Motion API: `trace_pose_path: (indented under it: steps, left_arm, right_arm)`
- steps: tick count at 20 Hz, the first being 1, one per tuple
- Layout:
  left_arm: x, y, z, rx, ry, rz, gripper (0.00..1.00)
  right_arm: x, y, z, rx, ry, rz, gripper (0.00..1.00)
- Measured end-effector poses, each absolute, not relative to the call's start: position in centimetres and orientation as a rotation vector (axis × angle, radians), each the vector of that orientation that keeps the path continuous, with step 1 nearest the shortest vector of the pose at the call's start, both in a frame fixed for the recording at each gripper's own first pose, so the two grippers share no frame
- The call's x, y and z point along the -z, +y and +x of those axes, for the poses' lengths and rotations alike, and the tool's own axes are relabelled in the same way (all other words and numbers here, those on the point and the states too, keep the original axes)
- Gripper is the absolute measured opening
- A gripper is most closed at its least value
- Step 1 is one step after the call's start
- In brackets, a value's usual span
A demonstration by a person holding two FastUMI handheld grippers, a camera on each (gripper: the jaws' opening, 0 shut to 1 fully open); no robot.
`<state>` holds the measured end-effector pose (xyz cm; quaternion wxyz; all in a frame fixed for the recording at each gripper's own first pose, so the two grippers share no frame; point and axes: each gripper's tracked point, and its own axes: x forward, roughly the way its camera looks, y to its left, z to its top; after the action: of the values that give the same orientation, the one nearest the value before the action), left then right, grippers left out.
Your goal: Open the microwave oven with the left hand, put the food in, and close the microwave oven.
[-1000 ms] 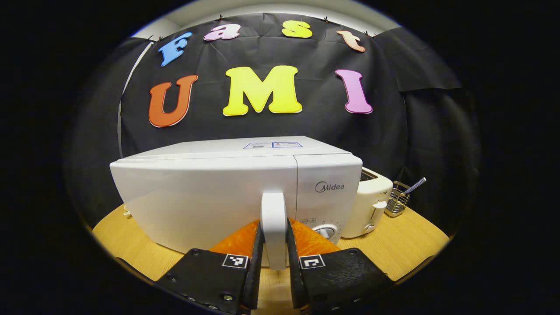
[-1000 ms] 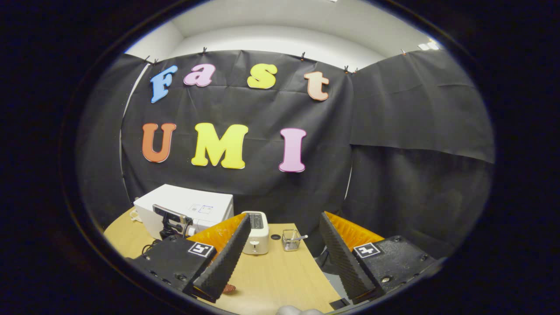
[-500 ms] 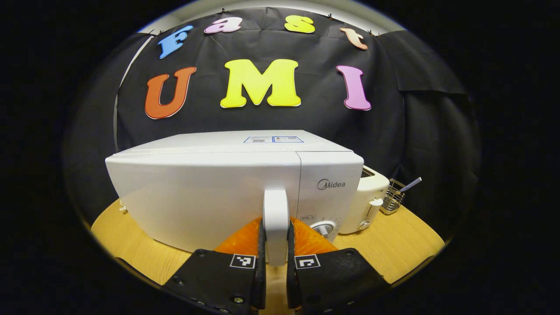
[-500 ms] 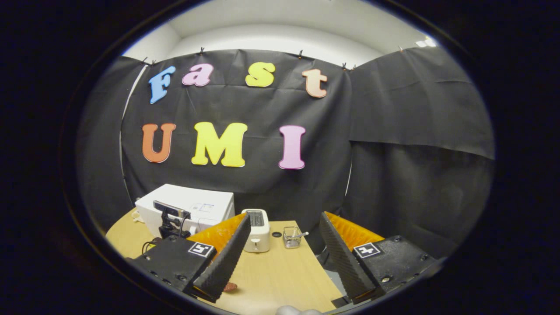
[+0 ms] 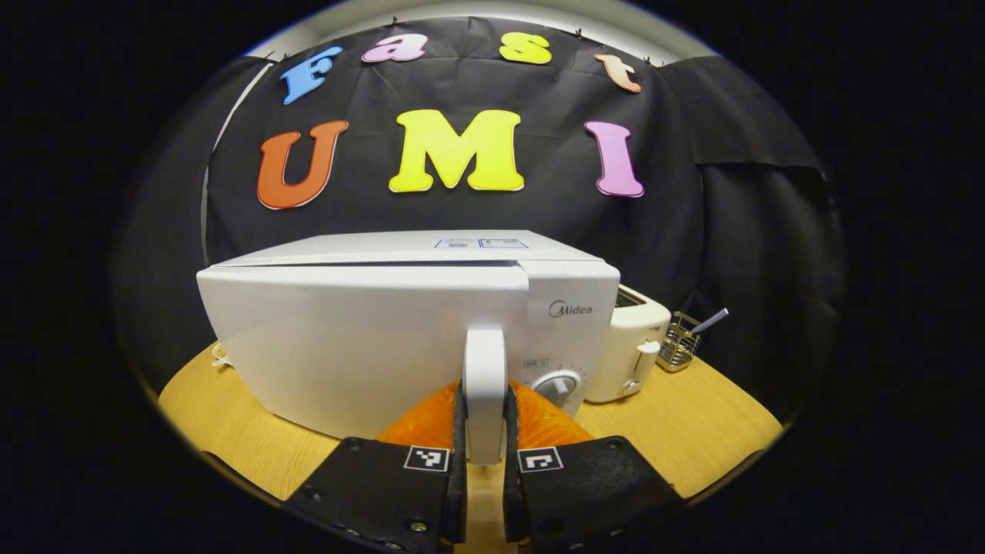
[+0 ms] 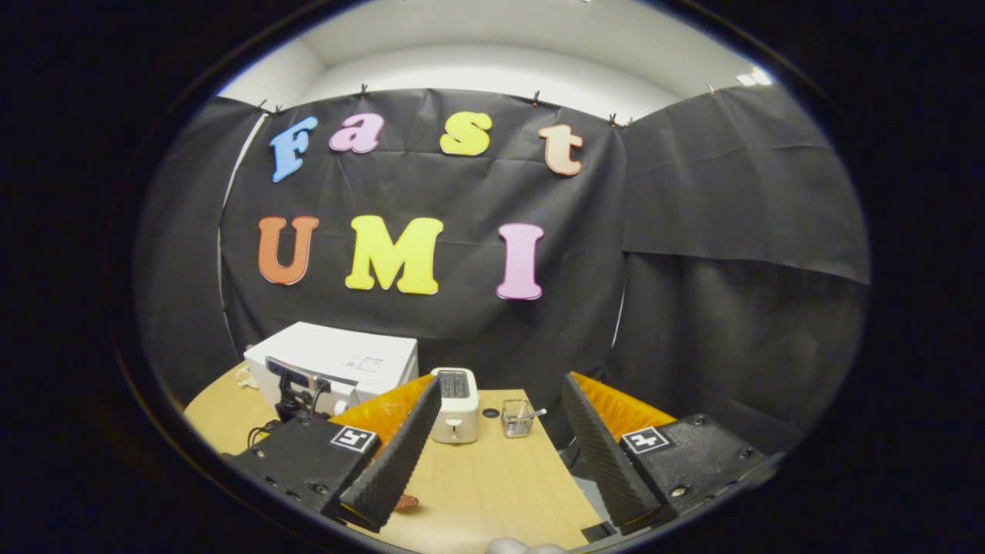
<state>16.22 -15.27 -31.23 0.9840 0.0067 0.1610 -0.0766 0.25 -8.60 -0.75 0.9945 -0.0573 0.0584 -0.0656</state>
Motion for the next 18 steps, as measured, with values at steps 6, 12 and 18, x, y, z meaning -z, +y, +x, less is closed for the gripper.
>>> trace_pose_path:
  steps: [6,12,18]
  left_arm:
    - [31.0,-12.6,10.3,0.179,0.34,0.018,0.18]
    - [30.8,-7.4,3.7,0.157,0.365,0.028,0.18]
    - [30.7,-1.1,-0.7,0.109,0.386,0.046,0.17]
  right_arm:
    - [2.3,-6.4,0.1,0.058,0.147,-0.116,0.96]
    - [3.6,-2.2,-0.6,-0.036,0.171,-0.101,1.0]
    - [4.6,2.4,-1.6,-0.112,0.185,-0.096,1.0]
